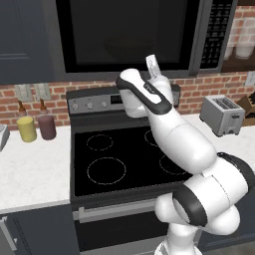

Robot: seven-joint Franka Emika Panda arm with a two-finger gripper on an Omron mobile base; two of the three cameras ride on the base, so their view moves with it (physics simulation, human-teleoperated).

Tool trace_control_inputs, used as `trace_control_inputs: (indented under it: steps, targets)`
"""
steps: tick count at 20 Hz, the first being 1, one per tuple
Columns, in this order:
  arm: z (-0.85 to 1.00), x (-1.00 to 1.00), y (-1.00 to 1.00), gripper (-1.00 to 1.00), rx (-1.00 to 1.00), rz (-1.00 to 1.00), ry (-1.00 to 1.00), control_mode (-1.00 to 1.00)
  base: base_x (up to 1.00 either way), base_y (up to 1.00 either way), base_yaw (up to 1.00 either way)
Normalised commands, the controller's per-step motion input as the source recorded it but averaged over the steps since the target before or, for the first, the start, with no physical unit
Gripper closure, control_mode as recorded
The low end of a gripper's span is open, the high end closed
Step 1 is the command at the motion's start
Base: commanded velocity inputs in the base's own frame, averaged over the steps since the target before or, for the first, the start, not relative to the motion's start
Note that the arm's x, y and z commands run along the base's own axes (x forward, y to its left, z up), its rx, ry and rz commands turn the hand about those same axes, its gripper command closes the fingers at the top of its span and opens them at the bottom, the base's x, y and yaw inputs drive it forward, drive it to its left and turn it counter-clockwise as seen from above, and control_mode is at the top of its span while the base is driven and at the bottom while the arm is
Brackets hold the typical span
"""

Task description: Open the microwave, place the bowl with waffle inside the microwave, then close the microwave door and turn it on.

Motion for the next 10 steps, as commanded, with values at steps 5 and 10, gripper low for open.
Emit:
trace_control_inputs:
  steps: [5, 10]
  targets:
    - [0.07, 0.30, 0.00, -1.00, 0.00, 0.00, 0.02, -1.00, 0.00, 0.00, 0.00]
    - [0.06, 0.31, 0.00, -1.00, 0.00, 0.00, 0.03, -1.00, 0.00, 0.00, 0.00]
